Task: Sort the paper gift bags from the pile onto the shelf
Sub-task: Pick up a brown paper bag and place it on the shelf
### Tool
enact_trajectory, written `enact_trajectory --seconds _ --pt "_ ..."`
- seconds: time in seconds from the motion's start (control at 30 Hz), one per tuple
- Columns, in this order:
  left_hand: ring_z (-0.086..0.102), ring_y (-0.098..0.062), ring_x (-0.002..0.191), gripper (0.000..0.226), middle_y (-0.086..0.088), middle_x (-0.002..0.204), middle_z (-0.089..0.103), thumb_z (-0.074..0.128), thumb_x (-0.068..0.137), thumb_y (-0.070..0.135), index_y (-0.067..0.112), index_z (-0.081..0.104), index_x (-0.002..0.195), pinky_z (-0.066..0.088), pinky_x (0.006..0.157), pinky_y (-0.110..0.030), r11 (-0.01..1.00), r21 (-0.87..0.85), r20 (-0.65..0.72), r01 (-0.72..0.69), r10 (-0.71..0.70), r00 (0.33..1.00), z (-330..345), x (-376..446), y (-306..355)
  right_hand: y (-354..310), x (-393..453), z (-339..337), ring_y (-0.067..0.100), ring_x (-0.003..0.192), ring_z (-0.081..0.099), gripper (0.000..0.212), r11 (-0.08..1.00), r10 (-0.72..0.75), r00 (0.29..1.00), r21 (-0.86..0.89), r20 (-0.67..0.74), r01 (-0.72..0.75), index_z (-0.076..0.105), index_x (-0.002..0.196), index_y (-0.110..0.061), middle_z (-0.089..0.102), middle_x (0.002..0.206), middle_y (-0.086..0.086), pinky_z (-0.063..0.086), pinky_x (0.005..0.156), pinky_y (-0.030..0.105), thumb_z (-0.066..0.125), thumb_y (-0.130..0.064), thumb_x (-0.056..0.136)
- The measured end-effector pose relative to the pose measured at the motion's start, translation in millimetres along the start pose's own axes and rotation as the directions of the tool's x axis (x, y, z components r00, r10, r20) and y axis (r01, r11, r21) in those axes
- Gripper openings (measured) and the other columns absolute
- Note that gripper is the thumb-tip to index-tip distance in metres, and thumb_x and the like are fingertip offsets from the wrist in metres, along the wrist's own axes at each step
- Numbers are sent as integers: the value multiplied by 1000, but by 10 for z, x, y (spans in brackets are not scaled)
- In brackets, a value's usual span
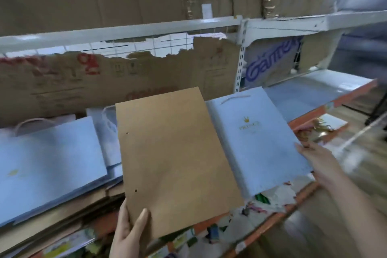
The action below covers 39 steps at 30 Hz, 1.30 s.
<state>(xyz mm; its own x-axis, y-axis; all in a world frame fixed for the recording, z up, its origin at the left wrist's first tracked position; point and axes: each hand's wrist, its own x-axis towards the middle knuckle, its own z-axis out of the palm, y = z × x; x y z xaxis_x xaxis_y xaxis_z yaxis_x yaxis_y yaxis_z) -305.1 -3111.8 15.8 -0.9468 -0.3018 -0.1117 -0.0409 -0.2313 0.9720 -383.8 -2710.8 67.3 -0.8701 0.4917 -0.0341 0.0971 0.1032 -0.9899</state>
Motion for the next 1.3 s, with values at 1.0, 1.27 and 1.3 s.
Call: enact_trajectory --seconds 1.0,1.27,1.3 --pt "61 -29 86 20 -18 106 61 54 92 8 7 51 112 51 71 -37 964 166 -338 206 -140 931 2959 1266 -494 538 3293 -943 35 106 57 27 967 -17 991 -251 136 51 66 99 -10 64 112 17 46 81 37 57 -33 89" --pt "54 -37 106 48 -20 114 62 63 85 36 5 52 121 43 85 -40 535 784 -440 315 121 890 2863 1408 -593 271 3596 -709 37 126 42 38 968 91 984 -246 150 -52 53 125 0 47 137 17 35 100 48 53 -21 94" --pt "51 -38 111 52 -21 118 59 62 84 40 5 53 121 41 91 -42 432 835 -430 341 124 894 2861 1431 -621 263 3629 -711 37 126 42 38 967 102 983 -246 155 -61 53 125 0 47 138 16 35 99 47 52 -21 94"
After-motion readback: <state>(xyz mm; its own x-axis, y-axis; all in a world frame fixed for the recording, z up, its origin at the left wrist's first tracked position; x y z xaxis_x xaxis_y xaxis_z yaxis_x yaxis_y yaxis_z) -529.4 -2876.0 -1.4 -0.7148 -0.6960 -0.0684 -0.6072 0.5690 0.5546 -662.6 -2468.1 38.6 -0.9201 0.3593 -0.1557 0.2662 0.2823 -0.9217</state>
